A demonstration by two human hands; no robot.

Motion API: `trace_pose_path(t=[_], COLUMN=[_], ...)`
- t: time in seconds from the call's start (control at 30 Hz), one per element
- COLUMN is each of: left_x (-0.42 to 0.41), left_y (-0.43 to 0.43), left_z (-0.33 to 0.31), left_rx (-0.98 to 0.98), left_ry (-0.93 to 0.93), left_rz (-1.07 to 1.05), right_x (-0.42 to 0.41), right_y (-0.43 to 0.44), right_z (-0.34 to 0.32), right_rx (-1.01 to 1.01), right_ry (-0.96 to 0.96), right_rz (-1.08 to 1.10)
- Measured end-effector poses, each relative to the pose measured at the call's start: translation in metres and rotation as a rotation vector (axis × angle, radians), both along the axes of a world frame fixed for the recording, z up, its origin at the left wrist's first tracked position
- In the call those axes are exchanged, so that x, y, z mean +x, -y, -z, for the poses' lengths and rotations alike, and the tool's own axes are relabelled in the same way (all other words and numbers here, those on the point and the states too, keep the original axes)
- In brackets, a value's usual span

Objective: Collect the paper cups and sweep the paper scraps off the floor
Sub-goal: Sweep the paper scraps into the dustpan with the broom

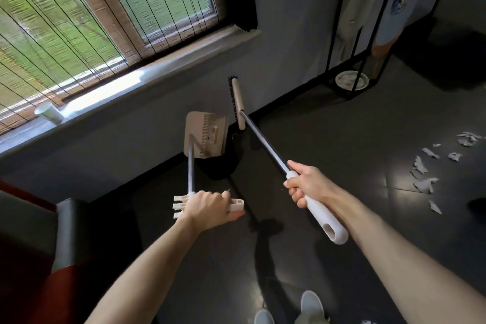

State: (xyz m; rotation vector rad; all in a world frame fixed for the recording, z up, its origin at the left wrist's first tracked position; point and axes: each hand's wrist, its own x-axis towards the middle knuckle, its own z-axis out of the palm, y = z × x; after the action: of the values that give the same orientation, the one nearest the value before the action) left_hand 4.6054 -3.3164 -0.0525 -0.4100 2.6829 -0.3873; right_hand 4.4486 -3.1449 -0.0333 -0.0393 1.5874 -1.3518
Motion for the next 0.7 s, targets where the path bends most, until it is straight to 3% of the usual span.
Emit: trace_pose_path(t=[0.17,0.3,0.5,0.6,0.7], left_x=[-0.018,-0.030,-0.038,-0.052,-0.073], left_y=[0.022,0.040,0.050,0.041,0.024], left_z=[-0.053,-0.123,-0.205,-0.196,-0.160], left_rx=[0.046,0.157,0.609,0.768,0.804], left_ry=[-0.205,-0.532,-1.059,-1.062,-1.025], left_rz=[-0.099,-0.307,-0.425,-0.436,-0.396], right_x=[0.004,0.001,0.001,-0.002,-0.007], right_y=[-0.002,-0.008,-0.035,-0.056,-0.085], right_z=[-0.001,-0.014,-0.033,-0.038,-0.034], right_rx=[0.001,-0.008,-0.011,0.011,0.030], right_ry=[0.026,0.002,-0.055,-0.080,-0.071], right_rz=[0.054,0.087,0.160,0.204,0.277])
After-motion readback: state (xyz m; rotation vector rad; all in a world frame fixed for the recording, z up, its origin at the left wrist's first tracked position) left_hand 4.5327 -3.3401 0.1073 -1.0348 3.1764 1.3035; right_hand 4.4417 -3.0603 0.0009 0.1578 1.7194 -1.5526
